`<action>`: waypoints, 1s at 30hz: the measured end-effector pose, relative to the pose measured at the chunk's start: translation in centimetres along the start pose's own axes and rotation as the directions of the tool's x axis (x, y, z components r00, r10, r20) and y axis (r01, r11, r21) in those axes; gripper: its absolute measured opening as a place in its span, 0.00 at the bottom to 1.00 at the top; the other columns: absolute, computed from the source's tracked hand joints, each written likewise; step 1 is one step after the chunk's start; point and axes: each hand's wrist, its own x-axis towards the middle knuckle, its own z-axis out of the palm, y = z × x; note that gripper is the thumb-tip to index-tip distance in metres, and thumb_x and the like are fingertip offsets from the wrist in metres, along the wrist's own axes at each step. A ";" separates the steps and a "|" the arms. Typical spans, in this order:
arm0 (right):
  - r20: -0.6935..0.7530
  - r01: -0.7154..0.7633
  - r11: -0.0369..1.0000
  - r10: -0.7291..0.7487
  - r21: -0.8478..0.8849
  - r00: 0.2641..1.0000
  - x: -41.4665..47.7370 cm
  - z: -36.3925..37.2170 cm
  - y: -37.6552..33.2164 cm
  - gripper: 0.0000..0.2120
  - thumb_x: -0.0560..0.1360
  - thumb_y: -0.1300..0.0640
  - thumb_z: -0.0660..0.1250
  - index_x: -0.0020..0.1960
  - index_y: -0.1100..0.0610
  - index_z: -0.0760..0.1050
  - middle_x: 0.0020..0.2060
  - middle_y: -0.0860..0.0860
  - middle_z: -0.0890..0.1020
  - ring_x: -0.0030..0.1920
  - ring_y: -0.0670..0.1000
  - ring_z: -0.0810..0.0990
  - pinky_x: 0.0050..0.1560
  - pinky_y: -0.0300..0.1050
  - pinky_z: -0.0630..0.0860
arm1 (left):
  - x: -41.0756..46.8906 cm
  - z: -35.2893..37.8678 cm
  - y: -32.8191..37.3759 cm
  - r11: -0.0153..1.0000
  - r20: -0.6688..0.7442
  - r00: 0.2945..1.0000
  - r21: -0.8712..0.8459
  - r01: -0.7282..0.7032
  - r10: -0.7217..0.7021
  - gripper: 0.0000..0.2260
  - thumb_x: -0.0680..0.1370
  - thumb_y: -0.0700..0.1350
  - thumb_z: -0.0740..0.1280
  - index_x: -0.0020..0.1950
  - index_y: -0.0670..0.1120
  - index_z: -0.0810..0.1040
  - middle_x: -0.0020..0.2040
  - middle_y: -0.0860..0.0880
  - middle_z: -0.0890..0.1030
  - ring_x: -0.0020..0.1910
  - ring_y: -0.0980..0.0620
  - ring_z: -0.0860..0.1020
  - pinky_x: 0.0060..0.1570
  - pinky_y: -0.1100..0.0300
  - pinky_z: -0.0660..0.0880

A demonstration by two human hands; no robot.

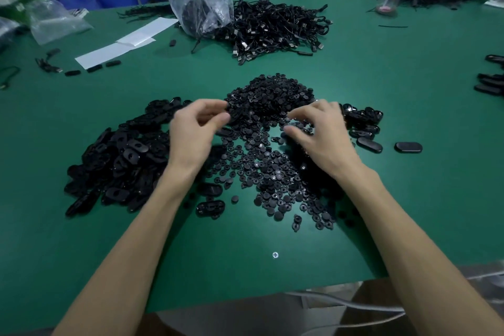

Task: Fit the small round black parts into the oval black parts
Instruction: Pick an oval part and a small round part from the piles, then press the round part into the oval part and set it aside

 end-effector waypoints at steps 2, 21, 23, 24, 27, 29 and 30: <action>0.101 0.053 0.998 -0.056 0.028 0.993 -0.1 0.7 -0.5 0.15 0.76 0.46 0.74 0.60 0.49 0.82 0.53 0.47 0.76 0.60 0.49 0.66 0.60 0.46 0.65 | -0.7 1.3 0.3 0.997 0.108 0.994 -0.076 0.010 -0.002 0.08 0.76 0.39 0.76 0.53 0.49 0.86 0.46 0.56 0.87 0.45 0.61 0.84 0.50 0.68 0.79; -0.049 0.021 0.916 -0.002 0.400 0.999 -0.5 1.0 -1.1 0.01 0.77 0.61 0.74 0.49 0.57 0.83 0.37 0.48 0.84 0.36 0.45 0.83 0.44 0.39 0.79 | -2.2 3.2 0.5 0.865 0.231 0.971 -0.471 0.172 -0.067 0.05 0.79 0.40 0.74 0.53 0.40 0.85 0.40 0.46 0.85 0.40 0.50 0.83 0.43 0.55 0.84; -0.020 -0.020 0.854 0.036 0.520 0.999 -0.4 0.9 -1.2 0.02 0.77 0.60 0.75 0.49 0.57 0.83 0.35 0.48 0.85 0.36 0.47 0.85 0.42 0.37 0.78 | -2.2 3.1 0.5 0.867 0.221 0.971 -0.463 0.183 -0.087 0.06 0.78 0.43 0.75 0.52 0.41 0.85 0.41 0.44 0.85 0.40 0.49 0.83 0.40 0.57 0.82; -0.002 -0.041 0.814 0.052 0.579 0.999 -0.4 0.9 -1.3 0.01 0.77 0.60 0.75 0.49 0.57 0.84 0.35 0.49 0.86 0.37 0.48 0.86 0.40 0.37 0.77 | -2.2 3.1 0.5 0.875 0.210 0.973 -0.448 0.181 -0.093 0.06 0.78 0.44 0.76 0.52 0.42 0.85 0.40 0.44 0.86 0.38 0.50 0.82 0.38 0.58 0.80; 0.059 -0.087 0.687 0.064 0.721 0.996 -0.4 0.8 -1.5 0.01 0.78 0.62 0.73 0.49 0.59 0.84 0.37 0.53 0.86 0.38 0.49 0.86 0.36 0.38 0.74 | -2.2 3.2 0.6 0.855 0.209 0.970 -0.474 0.210 -0.122 0.05 0.78 0.43 0.76 0.51 0.42 0.84 0.39 0.46 0.85 0.35 0.51 0.81 0.34 0.60 0.79; 0.091 -0.106 0.632 0.056 0.767 0.994 -0.5 0.8 -1.6 0.02 0.79 0.64 0.72 0.51 0.61 0.83 0.38 0.52 0.86 0.38 0.47 0.85 0.36 0.39 0.75 | -2.2 3.3 0.7 0.828 0.222 0.965 -0.509 0.235 -0.138 0.05 0.79 0.42 0.75 0.51 0.41 0.82 0.40 0.46 0.86 0.36 0.49 0.83 0.36 0.59 0.80; 0.106 -0.116 0.616 0.054 0.779 0.993 -0.5 0.9 -1.5 0.03 0.79 0.64 0.71 0.51 0.62 0.83 0.38 0.52 0.85 0.38 0.46 0.85 0.37 0.39 0.75 | -2.3 3.3 0.8 0.818 0.229 0.964 -0.522 0.240 -0.137 0.06 0.79 0.41 0.75 0.51 0.40 0.82 0.41 0.44 0.86 0.38 0.48 0.85 0.37 0.59 0.81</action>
